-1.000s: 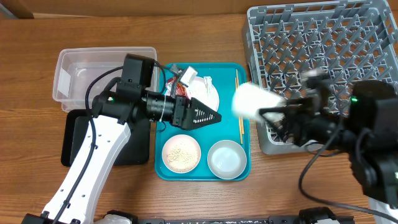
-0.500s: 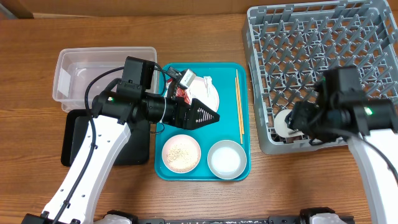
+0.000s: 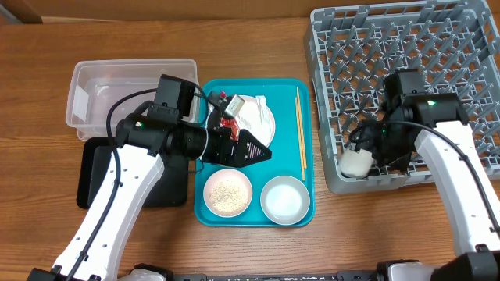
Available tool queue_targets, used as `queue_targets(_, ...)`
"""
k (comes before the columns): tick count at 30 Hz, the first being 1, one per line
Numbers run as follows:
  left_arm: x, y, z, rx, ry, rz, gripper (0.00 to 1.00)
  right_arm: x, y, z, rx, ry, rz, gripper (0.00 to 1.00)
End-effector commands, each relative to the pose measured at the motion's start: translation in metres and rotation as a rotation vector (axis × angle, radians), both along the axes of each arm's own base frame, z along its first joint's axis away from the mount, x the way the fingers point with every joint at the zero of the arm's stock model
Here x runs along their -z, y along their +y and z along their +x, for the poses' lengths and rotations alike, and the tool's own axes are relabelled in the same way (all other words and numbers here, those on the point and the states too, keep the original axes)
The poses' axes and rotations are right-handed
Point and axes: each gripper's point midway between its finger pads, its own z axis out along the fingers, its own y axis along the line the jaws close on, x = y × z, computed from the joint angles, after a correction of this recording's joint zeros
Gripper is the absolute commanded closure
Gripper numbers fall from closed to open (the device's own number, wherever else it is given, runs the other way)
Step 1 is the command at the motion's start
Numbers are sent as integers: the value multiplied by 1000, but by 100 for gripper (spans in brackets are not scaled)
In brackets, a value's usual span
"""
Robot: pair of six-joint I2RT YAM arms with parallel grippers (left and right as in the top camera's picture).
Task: Sort waste into correct bins and load items into the dishwasher
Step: 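Grasp the pink rice bowl rim with the left gripper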
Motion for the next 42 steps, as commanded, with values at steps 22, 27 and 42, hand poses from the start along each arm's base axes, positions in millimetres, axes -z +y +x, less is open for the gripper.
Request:
queue_targets(22,72,48,72,-474,-230,760,17,-158,46,-6,-213,-603,264,9)
queue_targets(27,101,17,56,-356,-77,675,27,-155,46,-9,-214,-586,263,8)
queue_targets(42,187,8,-13,-361,113,975,48,-152,46,-12,-229,-574,256,8)
